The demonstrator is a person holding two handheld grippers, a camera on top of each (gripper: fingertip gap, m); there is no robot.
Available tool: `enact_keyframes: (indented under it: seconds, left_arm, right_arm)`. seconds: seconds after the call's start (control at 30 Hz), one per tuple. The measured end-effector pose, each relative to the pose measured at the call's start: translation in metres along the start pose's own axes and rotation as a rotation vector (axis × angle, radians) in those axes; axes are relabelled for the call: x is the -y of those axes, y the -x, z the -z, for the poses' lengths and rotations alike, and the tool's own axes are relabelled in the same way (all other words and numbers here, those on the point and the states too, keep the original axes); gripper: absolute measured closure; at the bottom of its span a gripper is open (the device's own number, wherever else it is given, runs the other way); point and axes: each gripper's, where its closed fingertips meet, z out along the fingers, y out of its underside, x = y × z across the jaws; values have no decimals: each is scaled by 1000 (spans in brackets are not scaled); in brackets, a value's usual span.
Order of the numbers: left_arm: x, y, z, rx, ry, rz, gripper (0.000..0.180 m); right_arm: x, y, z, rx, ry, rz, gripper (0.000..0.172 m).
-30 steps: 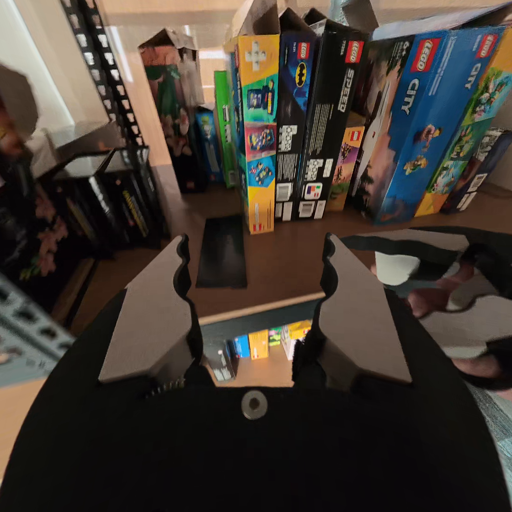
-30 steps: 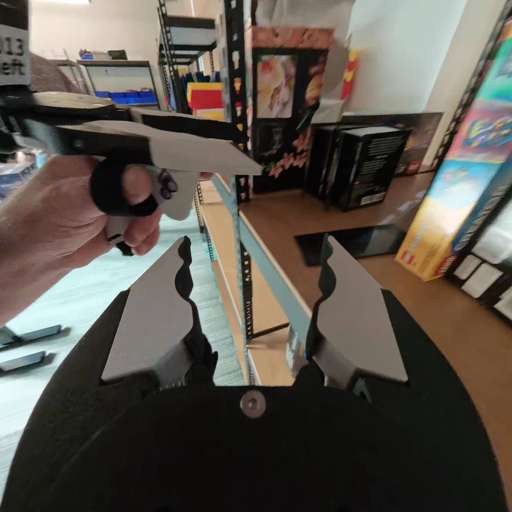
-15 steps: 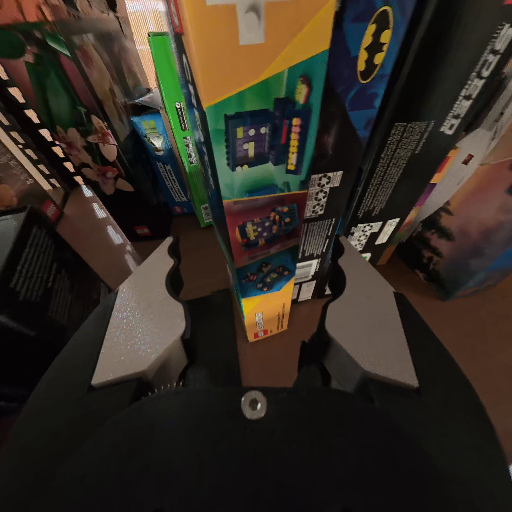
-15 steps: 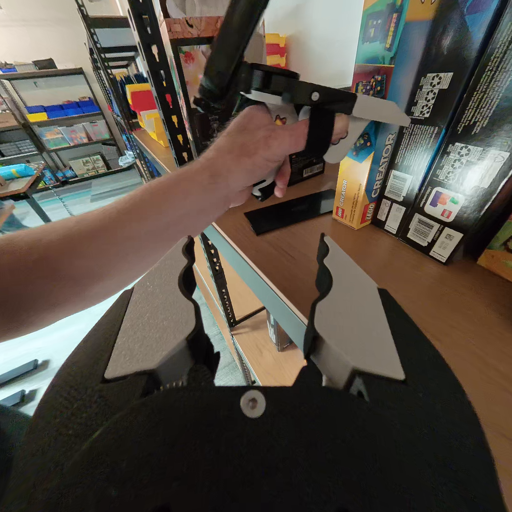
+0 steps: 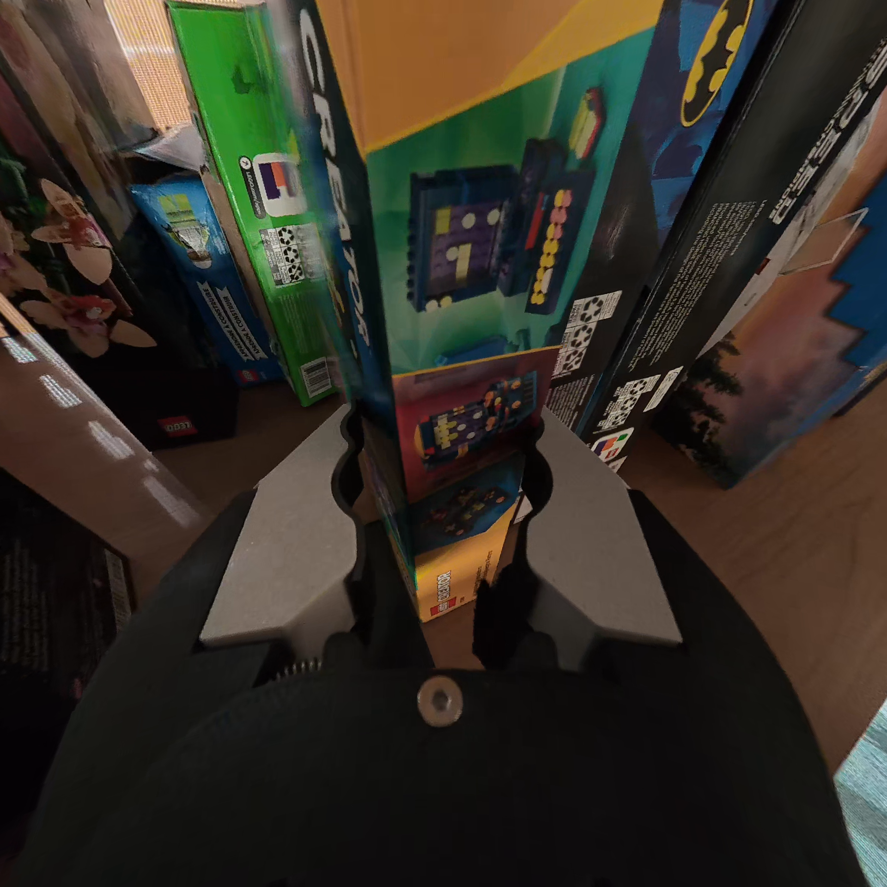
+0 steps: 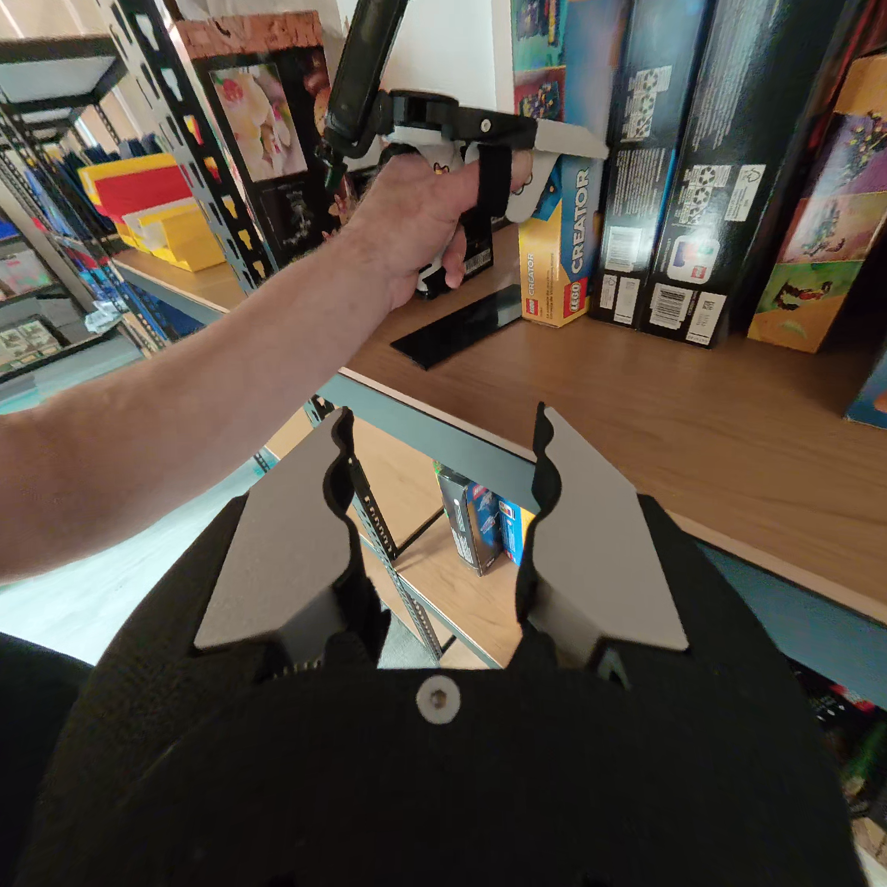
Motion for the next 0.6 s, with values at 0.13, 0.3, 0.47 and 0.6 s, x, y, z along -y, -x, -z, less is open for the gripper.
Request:
enact_keyframes:
  seconds: [0.13,0.3,0.47,0.6]
  left_arm:
    - [1,8,11,-30,-7,8,120]
    - [2,9,24,-63,-14,17,122]
    - [4,10,39,-87,-26,52,124]
    - [-5,1,55,-55,-17,45,124]
  right_arm:
    - [-1,7,4,-31,-24,-32,99]
    - [-9,18,1,-28,-8,-35,98]
    - [-7,24,-5,-1,7,-21,97]
    - [0,20,-12,23,27,-11,91]
